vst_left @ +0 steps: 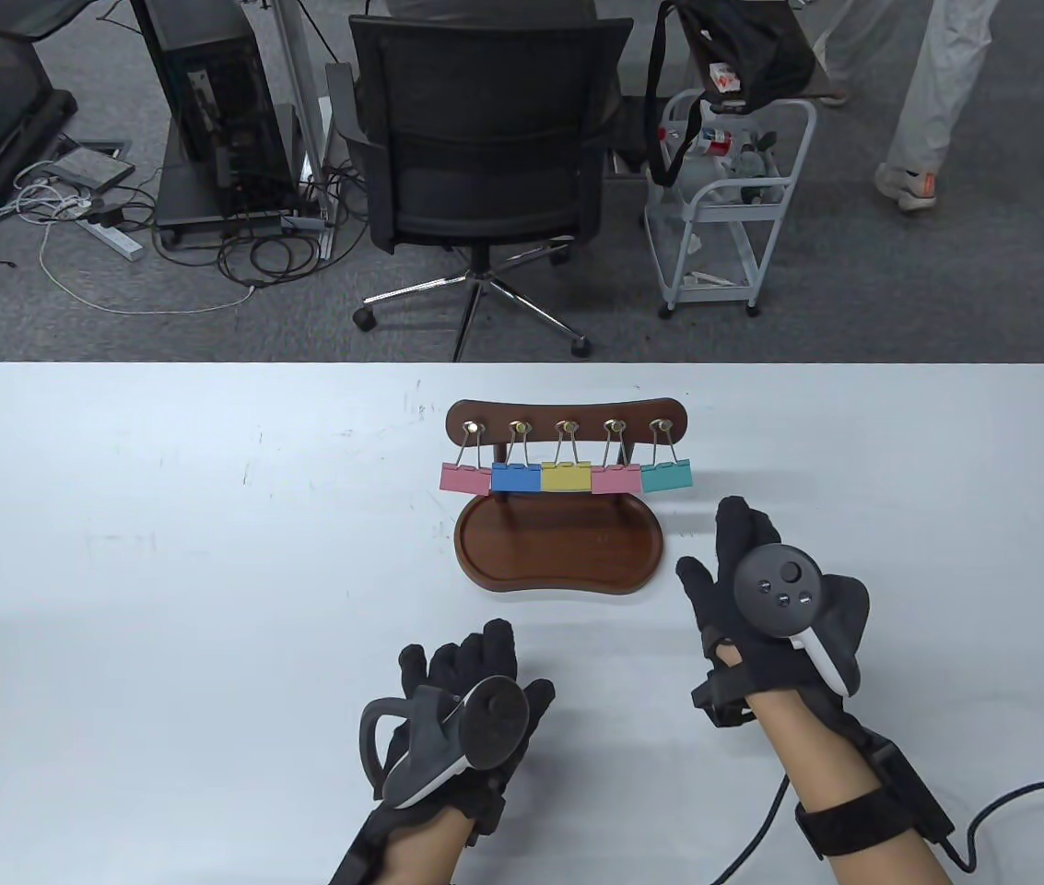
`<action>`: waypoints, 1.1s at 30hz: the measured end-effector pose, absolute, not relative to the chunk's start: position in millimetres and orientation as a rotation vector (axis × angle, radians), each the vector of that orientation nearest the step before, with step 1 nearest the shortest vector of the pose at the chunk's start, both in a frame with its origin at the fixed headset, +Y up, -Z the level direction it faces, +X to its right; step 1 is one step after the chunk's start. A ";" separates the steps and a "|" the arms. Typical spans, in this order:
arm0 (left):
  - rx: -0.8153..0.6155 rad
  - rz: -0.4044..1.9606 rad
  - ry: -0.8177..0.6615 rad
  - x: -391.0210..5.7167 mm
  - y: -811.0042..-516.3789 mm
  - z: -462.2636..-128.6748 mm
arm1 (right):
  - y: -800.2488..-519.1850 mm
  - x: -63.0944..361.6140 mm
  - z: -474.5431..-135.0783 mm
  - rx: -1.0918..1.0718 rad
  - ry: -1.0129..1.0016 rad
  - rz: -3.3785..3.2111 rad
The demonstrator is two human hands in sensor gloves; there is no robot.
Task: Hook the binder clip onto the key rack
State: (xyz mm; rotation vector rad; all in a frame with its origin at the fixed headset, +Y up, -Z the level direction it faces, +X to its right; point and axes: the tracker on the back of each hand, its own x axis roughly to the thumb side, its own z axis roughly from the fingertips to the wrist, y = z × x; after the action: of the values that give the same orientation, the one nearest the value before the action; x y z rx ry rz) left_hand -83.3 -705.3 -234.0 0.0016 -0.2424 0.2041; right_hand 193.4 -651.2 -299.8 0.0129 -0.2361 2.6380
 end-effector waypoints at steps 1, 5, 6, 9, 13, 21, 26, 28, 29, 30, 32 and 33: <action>0.002 0.205 -0.244 -83.1 -705.3 -233.4 | -652.6 192.7 -295.0 0.033 -0.233 2.643; 0.008 0.205 -0.250 -83.1 -704.6 -231.5 | -663.5 190.4 -276.9 0.069 -0.205 2.652; 0.009 0.205 -0.252 -82.9 -704.7 -231.3 | -666.1 190.0 -274.1 0.068 -0.191 2.652; 0.006 0.206 -0.259 -81.1 -705.6 -231.6 | -675.9 188.2 -266.2 0.066 -0.154 2.633; 0.005 0.201 -0.265 -79.0 -706.3 -231.4 | -687.1 186.9 -260.1 0.058 -0.121 2.610; -0.004 0.197 -0.261 -80.0 -707.3 -232.3 | -701.4 191.4 -257.0 0.040 -0.092 2.614; -0.008 0.194 -0.255 -80.6 -707.4 -232.2 | -707.1 197.3 -251.9 0.037 -0.071 2.602; -0.008 0.191 -0.252 -80.7 -707.4 -232.1 | -708.4 198.9 -251.0 0.034 -0.060 2.588; -0.009 0.191 -0.252 -80.9 -707.3 -232.0 | -708.9 199.5 -251.0 0.032 -0.055 2.584; -0.009 0.187 -0.251 -80.9 -707.3 -231.7 | -709.6 199.9 -251.2 0.032 -0.050 2.582; -0.009 0.183 -0.249 -81.4 -707.2 -231.2 | -711.9 200.1 -252.4 0.028 -0.034 2.580; -0.010 0.181 -0.248 -81.7 -707.2 -231.0 | -712.6 200.1 -252.8 0.025 -0.028 2.579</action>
State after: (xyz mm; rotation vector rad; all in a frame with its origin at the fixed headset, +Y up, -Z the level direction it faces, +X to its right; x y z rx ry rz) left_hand -81.7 -707.2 -231.0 -0.0095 -0.2482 0.1810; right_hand 200.1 -712.6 -252.8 0.0253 -0.0277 2.5792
